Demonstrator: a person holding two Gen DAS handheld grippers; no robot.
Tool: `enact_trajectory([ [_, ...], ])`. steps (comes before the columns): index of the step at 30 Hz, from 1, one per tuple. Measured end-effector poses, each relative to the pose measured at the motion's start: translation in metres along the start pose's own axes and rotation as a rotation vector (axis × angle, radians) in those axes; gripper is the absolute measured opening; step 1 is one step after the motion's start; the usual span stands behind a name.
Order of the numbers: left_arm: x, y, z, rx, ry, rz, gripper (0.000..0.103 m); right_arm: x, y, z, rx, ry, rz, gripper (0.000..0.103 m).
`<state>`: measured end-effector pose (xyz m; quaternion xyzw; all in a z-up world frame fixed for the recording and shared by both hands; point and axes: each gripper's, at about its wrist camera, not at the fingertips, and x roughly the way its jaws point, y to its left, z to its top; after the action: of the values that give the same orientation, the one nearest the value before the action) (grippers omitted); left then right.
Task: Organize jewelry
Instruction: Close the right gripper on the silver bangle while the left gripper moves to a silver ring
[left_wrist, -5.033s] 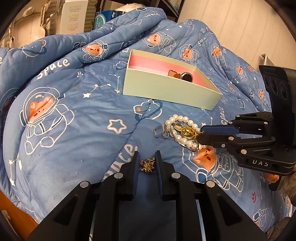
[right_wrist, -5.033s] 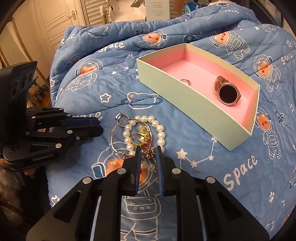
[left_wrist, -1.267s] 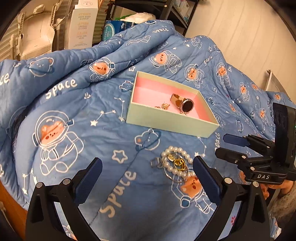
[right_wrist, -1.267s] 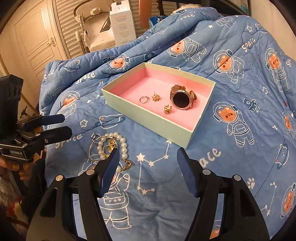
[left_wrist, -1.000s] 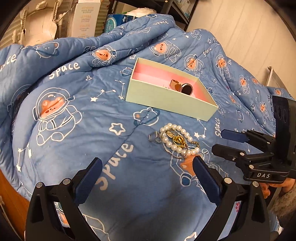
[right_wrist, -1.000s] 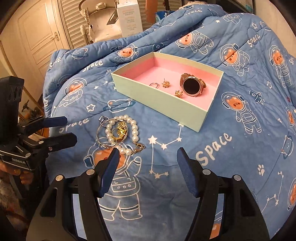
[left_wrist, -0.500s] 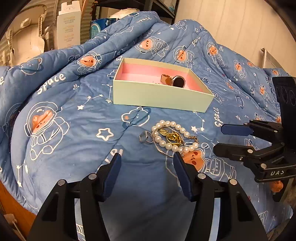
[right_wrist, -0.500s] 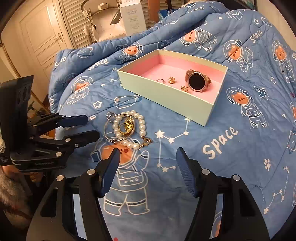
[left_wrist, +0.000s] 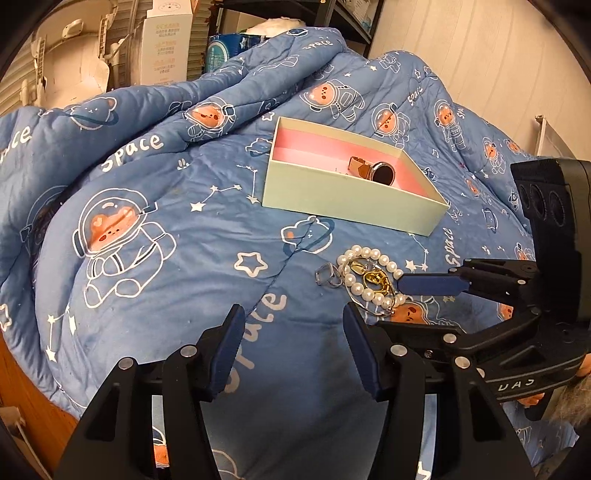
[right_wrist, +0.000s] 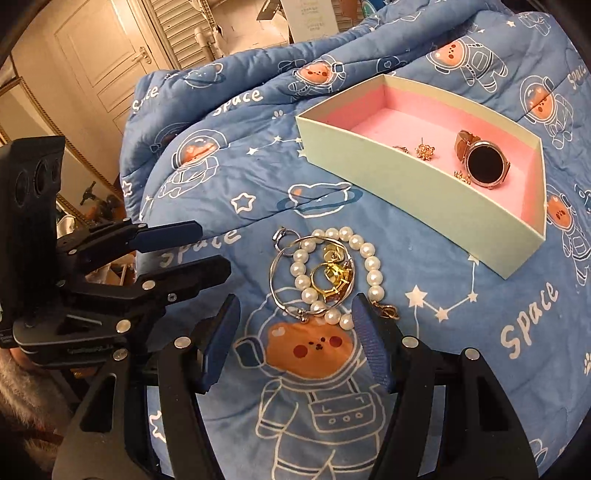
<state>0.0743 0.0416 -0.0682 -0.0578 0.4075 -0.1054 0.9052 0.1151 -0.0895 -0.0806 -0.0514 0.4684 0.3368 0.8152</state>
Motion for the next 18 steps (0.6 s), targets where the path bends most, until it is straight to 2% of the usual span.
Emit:
enact_trajectory([
  [4, 0.001, 0.009, 0.0, -0.032, 0.004, 0.003, 0.052, 0.008, 0.001, 0.007, -0.017, 0.008, -0.06, 0.063],
  [10, -0.005, 0.018, -0.001, -0.05, -0.004, 0.012, 0.052, 0.02, 0.004, 0.012, -0.045, 0.013, -0.073, 0.063],
  [12, -0.005, 0.018, 0.0, -0.052, -0.005, 0.014, 0.052, 0.021, 0.006, 0.012, -0.053, 0.006, -0.087, 0.053],
  [18, -0.004, 0.015, 0.0, -0.041, -0.006, 0.001, 0.052, 0.011, 0.002, 0.011, -0.039, -0.022, -0.074, 0.052],
])
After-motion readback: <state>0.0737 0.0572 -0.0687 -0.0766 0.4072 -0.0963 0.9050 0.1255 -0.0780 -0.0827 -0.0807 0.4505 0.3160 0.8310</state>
